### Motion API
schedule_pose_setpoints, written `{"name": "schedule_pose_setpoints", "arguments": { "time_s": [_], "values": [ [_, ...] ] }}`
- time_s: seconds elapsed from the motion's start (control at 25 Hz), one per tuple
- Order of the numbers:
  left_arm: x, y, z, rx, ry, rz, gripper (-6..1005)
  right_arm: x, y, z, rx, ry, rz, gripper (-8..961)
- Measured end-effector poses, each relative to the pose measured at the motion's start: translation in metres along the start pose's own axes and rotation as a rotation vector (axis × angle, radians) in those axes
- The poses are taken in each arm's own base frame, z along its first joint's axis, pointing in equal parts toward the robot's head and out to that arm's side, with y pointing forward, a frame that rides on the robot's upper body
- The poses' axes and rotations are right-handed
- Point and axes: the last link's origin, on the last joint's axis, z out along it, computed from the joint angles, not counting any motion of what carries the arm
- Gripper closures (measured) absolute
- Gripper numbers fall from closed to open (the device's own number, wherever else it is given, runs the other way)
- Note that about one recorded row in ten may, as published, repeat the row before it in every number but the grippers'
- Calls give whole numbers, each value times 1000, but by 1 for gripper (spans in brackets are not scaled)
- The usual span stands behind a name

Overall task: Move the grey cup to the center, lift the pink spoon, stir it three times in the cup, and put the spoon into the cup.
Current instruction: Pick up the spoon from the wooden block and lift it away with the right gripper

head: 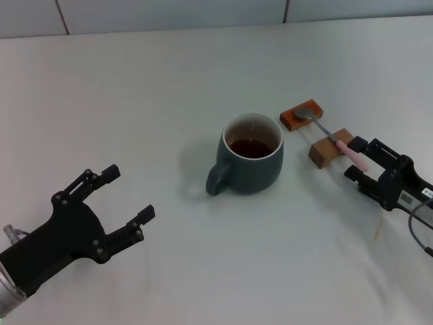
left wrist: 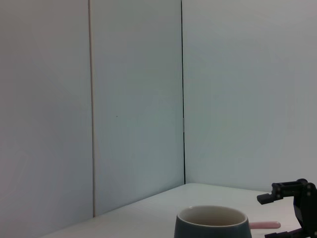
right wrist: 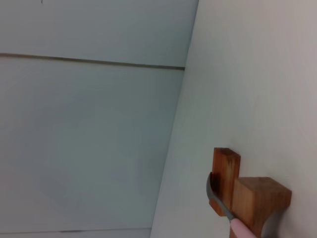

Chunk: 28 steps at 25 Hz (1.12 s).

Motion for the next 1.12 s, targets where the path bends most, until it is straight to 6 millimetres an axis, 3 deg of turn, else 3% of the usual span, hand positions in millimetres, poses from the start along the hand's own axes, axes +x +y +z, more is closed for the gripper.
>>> {"name": "schedule_pose_setpoints", "arguments": {
  "time_s": [1.0, 1.12],
  "values": [
    [2, -1, 0, 8, 13, -4, 137, -5, 3, 12, 14, -5, -15, 207],
    [2, -1, 0, 12, 15, -4, 137, -4, 3, 12, 14, -7, -9, 319]
  ]
}}
